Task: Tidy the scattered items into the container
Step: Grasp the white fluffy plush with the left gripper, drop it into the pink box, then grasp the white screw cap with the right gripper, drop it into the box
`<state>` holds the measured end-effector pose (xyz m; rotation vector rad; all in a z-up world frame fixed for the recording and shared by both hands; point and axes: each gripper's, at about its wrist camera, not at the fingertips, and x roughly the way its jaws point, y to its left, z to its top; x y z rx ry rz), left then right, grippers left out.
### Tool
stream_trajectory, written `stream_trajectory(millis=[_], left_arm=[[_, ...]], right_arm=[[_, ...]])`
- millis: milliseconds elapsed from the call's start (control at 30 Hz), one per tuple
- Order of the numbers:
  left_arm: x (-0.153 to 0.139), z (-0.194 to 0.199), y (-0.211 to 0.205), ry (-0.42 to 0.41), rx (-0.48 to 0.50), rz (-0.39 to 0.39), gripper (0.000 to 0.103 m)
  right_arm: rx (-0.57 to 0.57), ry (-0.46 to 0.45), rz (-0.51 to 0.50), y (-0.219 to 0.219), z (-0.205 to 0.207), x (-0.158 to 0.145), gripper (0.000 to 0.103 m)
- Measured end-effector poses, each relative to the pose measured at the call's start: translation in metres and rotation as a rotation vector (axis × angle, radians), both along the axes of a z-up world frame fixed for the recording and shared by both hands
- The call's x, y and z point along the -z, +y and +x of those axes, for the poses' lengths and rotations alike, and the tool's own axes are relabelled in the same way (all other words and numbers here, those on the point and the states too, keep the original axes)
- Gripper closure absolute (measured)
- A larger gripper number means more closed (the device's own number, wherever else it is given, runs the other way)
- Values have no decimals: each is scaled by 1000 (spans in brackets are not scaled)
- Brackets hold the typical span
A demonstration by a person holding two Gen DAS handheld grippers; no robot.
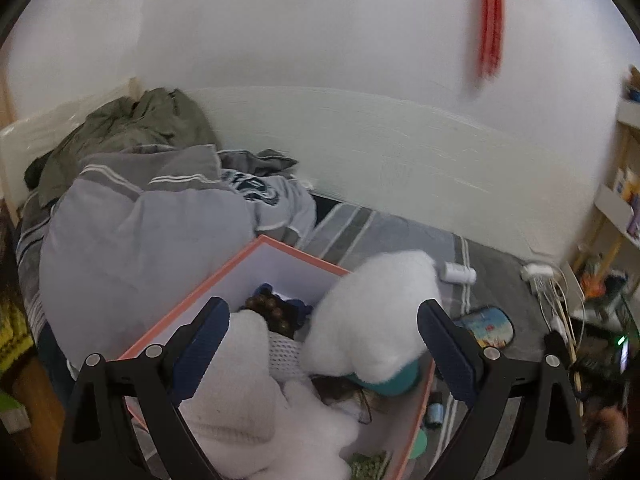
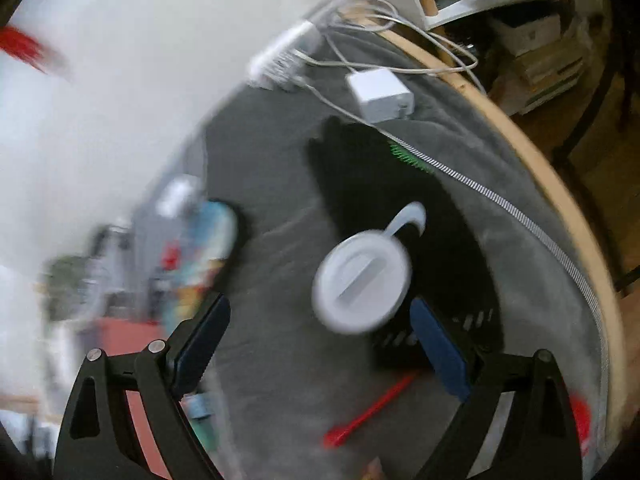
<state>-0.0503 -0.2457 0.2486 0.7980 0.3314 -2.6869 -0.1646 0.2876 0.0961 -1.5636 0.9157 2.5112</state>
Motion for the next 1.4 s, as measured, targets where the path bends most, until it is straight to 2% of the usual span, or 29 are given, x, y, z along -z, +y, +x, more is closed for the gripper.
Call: stream_trajectory(millis=[33, 67, 100, 167, 233, 333, 433, 500, 533, 567, 600, 633, 700, 733, 767, 833, 900, 967, 1033, 1100, 1133, 1167, 1267, 1333, 1400], left_arm=[[-1, 0, -5, 2, -14, 11, 7], [0, -1, -13, 4, -31, 27, 7], [0, -1, -17, 4, -43, 38, 7], [1, 0, -29, 0, -73, 61, 7], [2, 2, -38, -3, -91, 76, 7], [3, 6, -50, -9, -138, 93, 7], [7, 13, -62, -12, -180, 123, 7], [9, 19, -69, -14, -200, 140, 7], [11, 23, -71, -16, -208, 145, 7], [13, 26, -74, -20, -212, 148, 7], [14, 28, -76, -24, -215, 149, 7], [15, 30, -78, -29, -218, 150, 7], [17, 34, -85, -34, -219, 159, 7], [17, 35, -89, -34, -222, 161, 7], [16, 35, -93, -32, -228, 164, 7], [16, 35, -100, -31, -243, 170, 7], [18, 32, -105, -36, -251, 187, 7], [19, 29, -108, -41, -251, 206, 7], [19, 27, -109, -43, -250, 212, 7], [17, 27, -108, -36, -252, 204, 7], [15, 27, -108, -33, -253, 199, 7], [15, 27, -108, -31, -254, 197, 7], [14, 28, -111, -29, -262, 202, 7], [14, 28, -114, -25, -272, 202, 7], [13, 28, -115, -21, -282, 205, 7]], right_arm=[[-7, -31, 37, 1, -2, 8, 11], [-16, -68, 79, 0, -3, 17, 32], [-25, -88, 120, -1, -2, 24, 44], [-41, -79, 160, -4, 3, 22, 45], [-69, -46, 175, -13, 12, 8, 45], [-160, 89, 54, -49, 30, -34, 45], [-365, 264, -160, -125, 64, -93, 45], [-539, 365, -209, -192, 90, -129, 45], [-618, 387, -208, -224, 101, -140, 41], [-694, 390, -193, -257, 110, -148, 14], [-731, 382, -169, -278, 115, -150, 2], [-746, 386, -109, -299, 122, -151, 2], [-736, 395, -36, -307, 126, -147, 3], [-710, 395, -21, -301, 123, -142, 10], [-660, 370, -4, -287, 116, -128, 29], [-596, 285, 31, -264, 95, -98, 47], [-543, 149, 37, -243, 73, -52, 49], [-500, 43, -30, -231, 59, -9, 50], [-466, -4, -84, -229, 49, 21, 50], [-452, -14, -86, -233, 39, 40, 51], [-458, -17, -71, -237, 36, 47, 60], [-456, -16, -51, -238, 33, 52, 79], [-407, -33, -125, -222, 35, 44, 79], [-425, 60, -125, -216, 49, 7, 79], [-477, 194, -169, -221, 72, -46, 79]])
